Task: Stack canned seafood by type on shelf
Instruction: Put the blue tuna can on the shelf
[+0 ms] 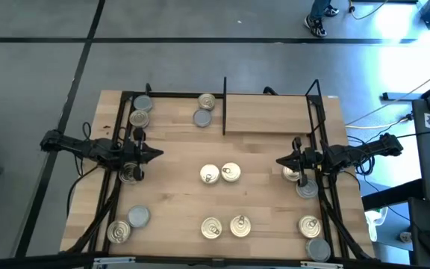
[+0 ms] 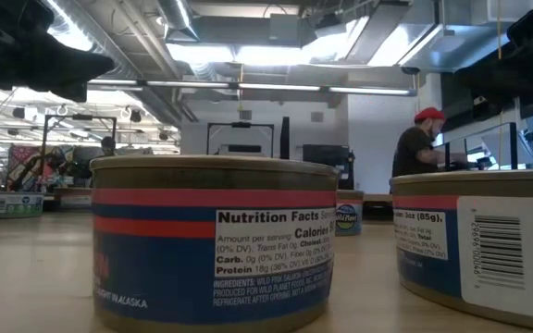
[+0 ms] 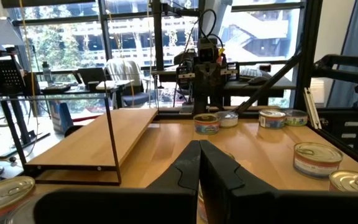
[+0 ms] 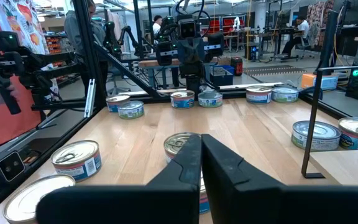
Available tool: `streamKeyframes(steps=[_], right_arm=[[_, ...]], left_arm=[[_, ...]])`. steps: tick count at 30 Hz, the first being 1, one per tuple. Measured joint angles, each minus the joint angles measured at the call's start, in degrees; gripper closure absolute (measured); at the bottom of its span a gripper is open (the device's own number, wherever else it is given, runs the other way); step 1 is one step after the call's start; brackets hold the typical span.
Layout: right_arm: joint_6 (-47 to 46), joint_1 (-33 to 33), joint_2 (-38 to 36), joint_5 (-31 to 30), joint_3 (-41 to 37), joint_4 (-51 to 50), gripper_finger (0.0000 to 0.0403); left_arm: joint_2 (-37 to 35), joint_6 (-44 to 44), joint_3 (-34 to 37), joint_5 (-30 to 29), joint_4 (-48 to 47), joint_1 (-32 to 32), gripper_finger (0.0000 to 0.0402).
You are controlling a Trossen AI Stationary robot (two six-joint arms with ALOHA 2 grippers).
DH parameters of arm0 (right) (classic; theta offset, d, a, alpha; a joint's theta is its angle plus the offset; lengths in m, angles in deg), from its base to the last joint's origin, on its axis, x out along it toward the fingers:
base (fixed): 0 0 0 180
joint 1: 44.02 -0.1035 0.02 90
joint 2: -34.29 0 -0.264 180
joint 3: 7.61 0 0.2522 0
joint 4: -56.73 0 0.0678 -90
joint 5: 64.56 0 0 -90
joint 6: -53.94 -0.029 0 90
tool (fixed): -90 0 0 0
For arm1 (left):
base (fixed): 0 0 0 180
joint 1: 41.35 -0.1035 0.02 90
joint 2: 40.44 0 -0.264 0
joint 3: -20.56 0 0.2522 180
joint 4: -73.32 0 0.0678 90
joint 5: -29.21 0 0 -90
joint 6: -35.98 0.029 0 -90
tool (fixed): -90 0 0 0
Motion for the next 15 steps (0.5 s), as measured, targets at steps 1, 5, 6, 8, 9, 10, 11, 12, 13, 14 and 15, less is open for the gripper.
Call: streamKeyframes(steps=[1, 5, 6, 8, 9, 10, 11, 12, 13, 14, 15], right_arm=[[0.01, -0.01, 0.0, 0.01, -0.02, 0.01, 0.0388], [-0.01, 0.01, 0.02, -0.1, -0.02, 0.64, 0.0388], [0.01, -0.01, 0.02, -0.14, -0.02, 0.85, 0.0388], [0.01, 0.01, 0.02, -0.14, -0.02, 2.03, 0.0388], [-0.01, -0.01, 0.02, -0.14, -0.02, 2.32, 0.0388], [-0.01, 0.0, 0.02, -0.14, -0.02, 2.27, 0.0388], [-0.01, 0.01, 0.02, -0.14, -0.02, 2.05, 0.0388], [0.01, 0.01, 0.02, -0.15, -0.02, 2.22, 0.0388], [0.1, 0.01, 0.02, -0.39, -0.02, 2.85, 0.0388], [0.61, 0.01, 0.02, -1.63, -0.02, 3.72, 0.0388], [1.38, 0.01, 0.02, -3.36, -0.02, 4.41, 0.0388]], left_arm=[[-0.01, -0.52, 0.0, 0.0, 0.23, 0.0, 0.0398], [0.01, -3.27, 0.04, 0.02, 1.78, 0.0, 0.0398], [0.01, -3.94, 0.04, 0.02, 3.26, 0.0, 0.0398], [-0.01, -6.14, 0.04, 0.02, 6.59, 0.0, 0.0398], [-0.01, -7.34, 0.04, 0.02, 8.16, 0.01, 0.0398], [-0.01, -8.28, 0.04, 0.01, 9.44, 0.0, 0.0398], [-0.01, -8.94, 0.04, 0.0, 10.36, 0.0, 0.0398], [-0.01, -9.22, 0.04, 0.0, 11.04, 0.0, 0.0398], [0.01, -9.2, 0.04, -0.06, 11.7, 0.0, 0.0398], [0.01, -8.99, 0.04, -0.45, 12.44, -0.08, 0.0398], [0.01, -8.73, 0.04, -1.1, 12.94, -0.27, 0.0398]])
